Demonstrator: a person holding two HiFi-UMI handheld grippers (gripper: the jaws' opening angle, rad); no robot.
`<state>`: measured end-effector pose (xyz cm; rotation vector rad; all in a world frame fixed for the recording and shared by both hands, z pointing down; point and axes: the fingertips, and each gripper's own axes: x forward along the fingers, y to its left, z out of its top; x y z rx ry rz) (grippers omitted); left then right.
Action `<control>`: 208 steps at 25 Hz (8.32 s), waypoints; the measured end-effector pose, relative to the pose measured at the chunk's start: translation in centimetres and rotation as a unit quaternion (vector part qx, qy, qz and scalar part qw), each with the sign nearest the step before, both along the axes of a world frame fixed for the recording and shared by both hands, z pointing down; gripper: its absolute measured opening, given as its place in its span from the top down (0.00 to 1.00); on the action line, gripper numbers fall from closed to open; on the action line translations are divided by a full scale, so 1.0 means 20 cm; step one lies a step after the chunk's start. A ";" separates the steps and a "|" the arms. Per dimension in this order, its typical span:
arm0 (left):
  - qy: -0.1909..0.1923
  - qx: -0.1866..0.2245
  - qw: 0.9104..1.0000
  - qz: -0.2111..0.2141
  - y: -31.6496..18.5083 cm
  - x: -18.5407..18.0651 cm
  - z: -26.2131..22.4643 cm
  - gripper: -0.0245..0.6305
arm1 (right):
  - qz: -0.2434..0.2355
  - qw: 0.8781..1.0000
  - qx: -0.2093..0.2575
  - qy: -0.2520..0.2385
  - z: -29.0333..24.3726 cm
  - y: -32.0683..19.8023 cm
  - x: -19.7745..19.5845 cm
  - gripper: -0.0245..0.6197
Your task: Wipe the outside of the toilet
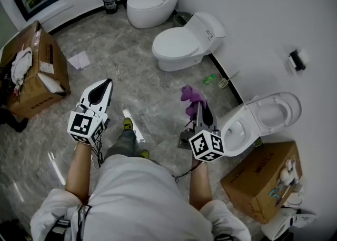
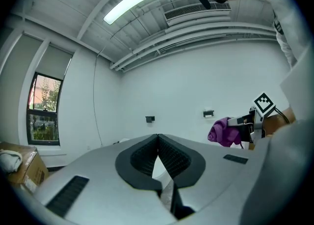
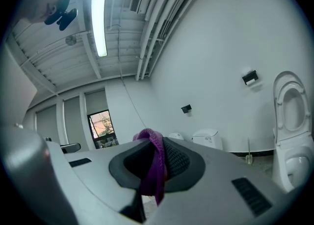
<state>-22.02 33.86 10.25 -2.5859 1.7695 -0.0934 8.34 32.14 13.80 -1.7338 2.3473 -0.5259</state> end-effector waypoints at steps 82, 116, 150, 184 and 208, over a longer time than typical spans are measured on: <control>-0.032 -0.158 0.977 0.138 -2.82 0.81 1.37 0.94 | 0.118 0.983 -0.142 -0.007 1.35 -2.55 0.77 0.88; -0.050 -0.170 0.973 0.151 -2.98 0.94 3.27 0.94 | 0.146 0.986 -0.080 -0.010 3.06 -2.86 0.98 0.88; -0.046 -0.084 0.992 0.083 -2.77 0.44 3.93 0.94 | -0.159 0.987 0.034 0.005 3.56 -2.86 -0.24 0.88; -0.065 -0.093 0.990 0.088 -2.81 0.49 4.06 0.94 | 0.026 0.999 -0.028 -0.016 3.84 -3.46 0.44 0.87; -0.087 -0.119 0.987 0.064 -2.63 0.28 4.20 0.94 | -0.172 0.985 -0.010 -0.028 4.05 -3.16 -0.41 0.87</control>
